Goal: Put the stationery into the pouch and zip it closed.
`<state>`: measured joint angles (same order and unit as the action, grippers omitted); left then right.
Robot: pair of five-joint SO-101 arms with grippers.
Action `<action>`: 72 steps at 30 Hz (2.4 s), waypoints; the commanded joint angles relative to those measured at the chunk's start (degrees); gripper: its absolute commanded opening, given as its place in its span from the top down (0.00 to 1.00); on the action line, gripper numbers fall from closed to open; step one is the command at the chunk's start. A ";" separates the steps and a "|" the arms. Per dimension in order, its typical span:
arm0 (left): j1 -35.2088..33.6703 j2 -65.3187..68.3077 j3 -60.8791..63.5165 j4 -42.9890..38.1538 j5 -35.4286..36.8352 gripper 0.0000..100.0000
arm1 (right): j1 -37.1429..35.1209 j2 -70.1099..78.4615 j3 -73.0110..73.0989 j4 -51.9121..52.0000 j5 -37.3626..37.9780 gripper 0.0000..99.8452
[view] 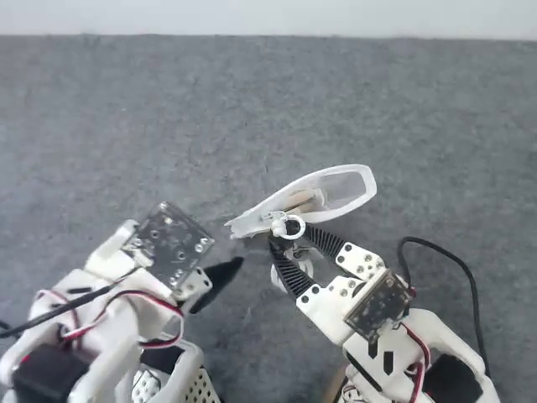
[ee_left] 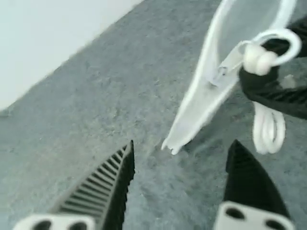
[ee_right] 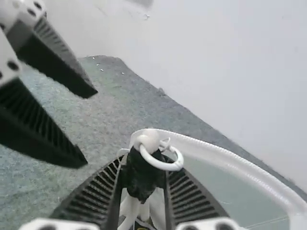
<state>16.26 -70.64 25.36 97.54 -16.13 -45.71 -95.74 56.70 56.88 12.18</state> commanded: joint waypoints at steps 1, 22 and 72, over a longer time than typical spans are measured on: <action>2.99 -2.64 4.09 -4.75 1.58 0.71 | 0.75 -0.22 -0.53 0.22 -1.85 0.99; 8.09 -12.48 29.58 -27.52 3.43 0.71 | 0.75 -0.22 1.05 3.74 -1.49 0.99; 11.43 -12.66 32.31 -28.84 10.90 0.99 | 14.55 0.40 6.24 -14.81 -11.87 0.99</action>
<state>28.22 -82.86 57.36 67.74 -4.70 -33.49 -95.74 61.89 46.59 0.84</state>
